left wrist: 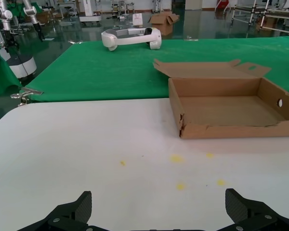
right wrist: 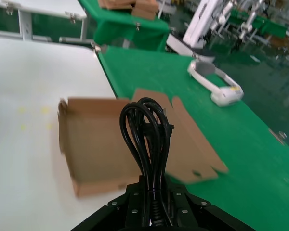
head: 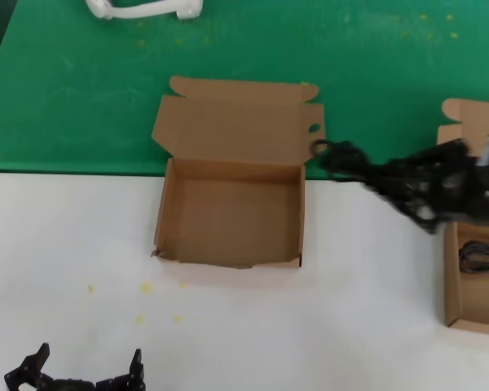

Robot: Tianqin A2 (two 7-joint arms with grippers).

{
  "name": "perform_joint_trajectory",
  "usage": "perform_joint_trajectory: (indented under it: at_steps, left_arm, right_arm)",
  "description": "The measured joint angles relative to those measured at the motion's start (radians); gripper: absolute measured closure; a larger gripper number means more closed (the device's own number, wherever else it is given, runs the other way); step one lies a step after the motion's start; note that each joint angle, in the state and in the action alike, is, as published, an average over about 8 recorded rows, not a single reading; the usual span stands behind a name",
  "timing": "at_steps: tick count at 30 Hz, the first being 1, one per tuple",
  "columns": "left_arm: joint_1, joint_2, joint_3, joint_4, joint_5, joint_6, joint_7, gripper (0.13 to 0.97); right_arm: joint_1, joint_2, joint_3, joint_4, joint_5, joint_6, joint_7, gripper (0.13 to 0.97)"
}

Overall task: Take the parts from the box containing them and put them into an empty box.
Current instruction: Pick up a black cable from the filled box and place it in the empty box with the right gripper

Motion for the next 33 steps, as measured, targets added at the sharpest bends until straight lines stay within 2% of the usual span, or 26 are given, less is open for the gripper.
perform_joint_trajectory:
  at_steps: [5,10,22,29,33]
  left_arm:
    - [0.0,0.0,0.0,0.0,0.0,0.0,0.0,0.132]
    - [0.0,0.0,0.0,0.0,0.0,0.0,0.0,0.132]
    - [0.0,0.0,0.0,0.0,0.0,0.0,0.0,0.132]
    - [0.0,0.0,0.0,0.0,0.0,0.0,0.0,0.132]
    - [0.0,0.0,0.0,0.0,0.0,0.0,0.0,0.132]
  right_arm:
    - [0.027,-0.11,-0.039,-0.067,-0.009,0.023,-0.034,0.877]
    - [0.078,-0.229,-0.079,-0.195,-0.017,0.041,-0.098,0.877]
    - [0.237,-0.479,-0.121,-0.609,-0.002,0.092,-0.325,0.878]
    - [0.333,-0.57,-0.095,-0.894,0.039,0.134,-0.509,0.878]
    - [0.377,-0.599,-0.085,-1.012,0.068,0.153,-0.581,0.878]
